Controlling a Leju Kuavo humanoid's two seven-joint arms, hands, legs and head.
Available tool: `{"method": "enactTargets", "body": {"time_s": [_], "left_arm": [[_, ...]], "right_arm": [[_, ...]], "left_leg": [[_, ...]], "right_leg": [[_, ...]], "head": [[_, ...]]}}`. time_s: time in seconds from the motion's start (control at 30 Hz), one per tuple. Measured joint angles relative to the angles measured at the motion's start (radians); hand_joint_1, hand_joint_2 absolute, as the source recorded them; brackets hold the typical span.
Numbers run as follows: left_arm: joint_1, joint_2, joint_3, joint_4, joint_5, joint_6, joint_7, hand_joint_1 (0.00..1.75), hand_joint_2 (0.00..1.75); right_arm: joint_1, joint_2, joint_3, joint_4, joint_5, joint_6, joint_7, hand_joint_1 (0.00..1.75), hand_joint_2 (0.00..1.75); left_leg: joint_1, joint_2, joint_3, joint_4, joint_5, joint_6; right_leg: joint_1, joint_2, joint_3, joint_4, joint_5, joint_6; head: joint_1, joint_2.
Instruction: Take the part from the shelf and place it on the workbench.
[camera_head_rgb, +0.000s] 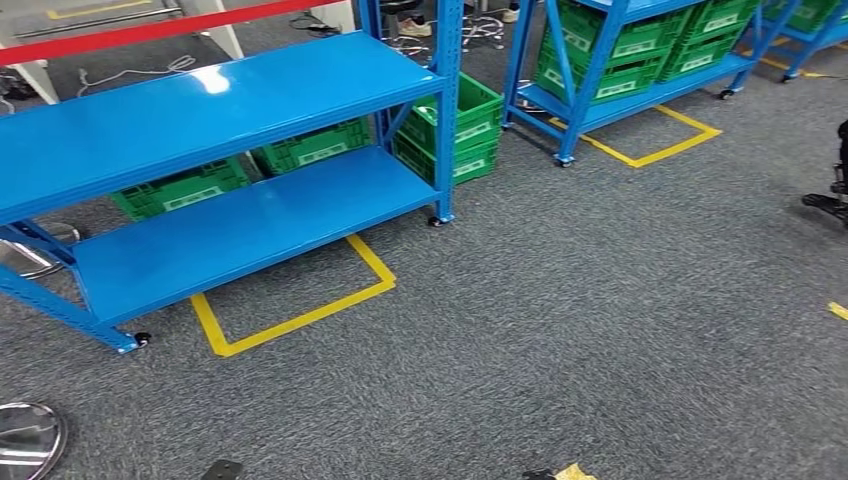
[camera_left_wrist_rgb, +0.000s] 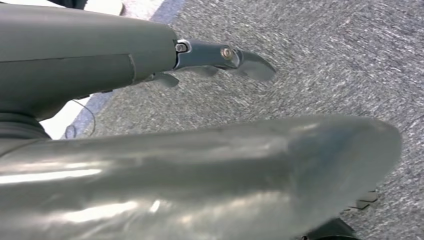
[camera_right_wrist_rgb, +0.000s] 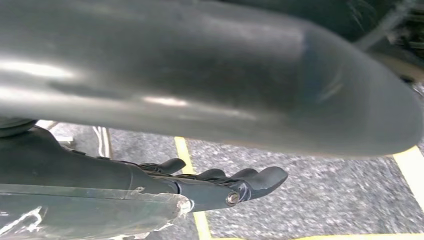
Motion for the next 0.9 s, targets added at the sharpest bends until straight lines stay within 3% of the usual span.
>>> {"method": "enactTargets", "body": {"time_s": [0.07, 0.17, 0.2, 0.3, 0.33, 0.37, 0.47, 0.5, 0.53, 0.63, 0.7, 0.8, 0.87, 0.9], "left_arm": [[0.000, 0.001, 0.000, 0.000, -0.002, 0.000, 0.000, 0.00, 0.00], [-0.001, 0.000, 0.000, 0.000, -0.002, 0.000, -0.001, 0.00, 0.00], [-0.003, -0.002, 0.000, 0.000, -0.002, 0.001, -0.002, 0.00, 0.00], [-0.001, -0.004, 0.000, 0.000, -0.004, 0.002, -0.003, 0.00, 0.00], [0.001, -0.004, 0.000, 0.000, -0.004, 0.002, -0.003, 0.00, 0.00], [0.003, -0.004, 0.000, 0.000, -0.004, 0.002, -0.003, 0.00, 0.00], [0.004, -0.004, 0.001, 0.000, -0.004, 0.002, -0.003, 0.00, 0.00], [0.004, -0.004, 0.001, 0.000, -0.004, 0.003, -0.003, 0.00, 0.00], [0.004, -0.004, 0.001, 0.000, -0.004, 0.003, -0.003, 0.00, 0.00], [0.004, -0.006, 0.001, 0.000, -0.004, 0.003, -0.003, 0.00, 0.00], [0.003, -0.005, 0.002, 0.000, -0.004, 0.004, -0.005, 0.00, 0.00], [0.002, -0.004, 0.004, 0.000, -0.004, 0.006, -0.011, 0.00, 0.00], [0.004, -0.005, 0.006, 0.000, -0.004, 0.006, -0.015, 0.00, 0.00], [0.005, -0.005, 0.006, 0.000, -0.004, 0.006, -0.017, 0.00, 0.00]], "right_arm": [[0.001, 0.001, 0.000, 0.000, 0.000, -0.001, 0.000, 0.00, 0.00], [0.003, 0.000, 0.000, 0.000, -0.001, -0.002, -0.001, 0.00, 0.00], [0.003, 0.000, 0.000, 0.000, -0.001, -0.002, -0.002, 0.00, 0.00], [0.003, 0.000, 0.000, 0.000, -0.002, -0.003, -0.004, 0.00, 0.00], [0.004, 0.000, 0.000, 0.000, -0.003, -0.003, -0.004, 0.00, 0.00], [0.006, 0.000, 0.000, 0.000, -0.004, -0.003, -0.004, 0.00, 0.00], [0.007, 0.000, 0.000, 0.000, -0.004, -0.003, -0.005, 0.00, 0.00], [0.006, 0.000, 0.000, 0.000, -0.004, -0.003, -0.006, 0.00, 0.00], [0.006, 0.000, 0.000, 0.000, -0.005, -0.003, -0.006, 0.00, 0.00], [0.004, 0.000, 0.000, 0.000, -0.006, -0.004, -0.005, 0.00, 0.00], [0.000, 0.000, 0.000, 0.000, -0.007, -0.004, -0.005, 0.00, 0.00], [0.000, 0.000, 0.000, 0.000, -0.009, -0.004, -0.005, 0.00, 0.00], [0.003, 0.000, 0.000, 0.000, -0.010, -0.004, -0.005, 0.00, 0.00], [0.005, 0.000, 0.000, 0.000, -0.010, -0.004, -0.006, 0.00, 0.00]], "left_leg": [[0.000, -0.001, -0.001, 0.004, -0.002, -0.014], [0.001, 0.005, -0.012, 0.037, -0.015, -0.024], [0.000, 0.008, -0.035, 0.079, -0.031, -0.026], [-0.002, 0.010, -0.150, 0.252, -0.088, -0.022], [-0.004, 0.010, -0.175, 0.275, -0.089, -0.018], [-0.006, 0.010, -0.184, 0.266, -0.072, -0.014], [-0.021, 0.014, -0.148, 0.114, 0.046, 0.005], [-0.025, 0.016, -0.135, 0.072, 0.064, 0.010], [-0.028, 0.017, -0.127, 0.047, 0.071, 0.014], [-0.026, 0.013, -0.101, 0.029, 0.053, 0.026], [-0.024, 0.012, -0.078, 0.027, 0.039, 0.037], [-0.026, 0.010, -0.047, 0.027, 0.012, 0.047], [-0.027, 0.007, -0.018, 0.027, -0.009, 0.048], [-0.027, 0.005, -0.001, 0.027, -0.021, 0.048]], "right_leg": [[0.003, 0.005, 0.002, -0.007, -0.011, -0.030], [0.005, 0.002, 0.017, -0.004, -0.008, -0.054], [0.006, 0.001, 0.023, -0.004, -0.011, -0.060], [0.013, -0.002, 0.040, -0.005, -0.028, -0.071], [0.015, -0.001, 0.048, -0.005, -0.036, -0.072], [0.017, -0.001, 0.058, -0.005, -0.044, -0.072], [0.020, 0.000, 0.093, -0.006, -0.076, -0.065], [0.022, -0.001, 0.101, -0.008, -0.087, -0.060], [0.024, -0.001, 0.111, -0.012, -0.095, -0.055], [0.027, -0.003, 0.135, -0.007, -0.095, -0.038], [0.027, -0.004, 0.104, 0.062, -0.103, -0.031], [0.027, -0.005, -0.018, 0.224, -0.172, -0.027], [0.029, -0.005, -0.071, 0.240, -0.202, -0.027], [0.030, -0.004, -0.080, 0.207, -0.182, -0.030]], "head": [[0.001, 0.000], [-0.002, 0.000], [-0.004, 0.000], [-0.007, 0.000], [-0.007, 0.000], [-0.007, 0.000], [-0.007, 0.000], [-0.009, 0.000], [-0.010, 0.000], [-0.009, 0.000], [-0.006, 0.000], [-0.003, 0.000], [-0.003, 0.000], [-0.002, 0.000]]}}
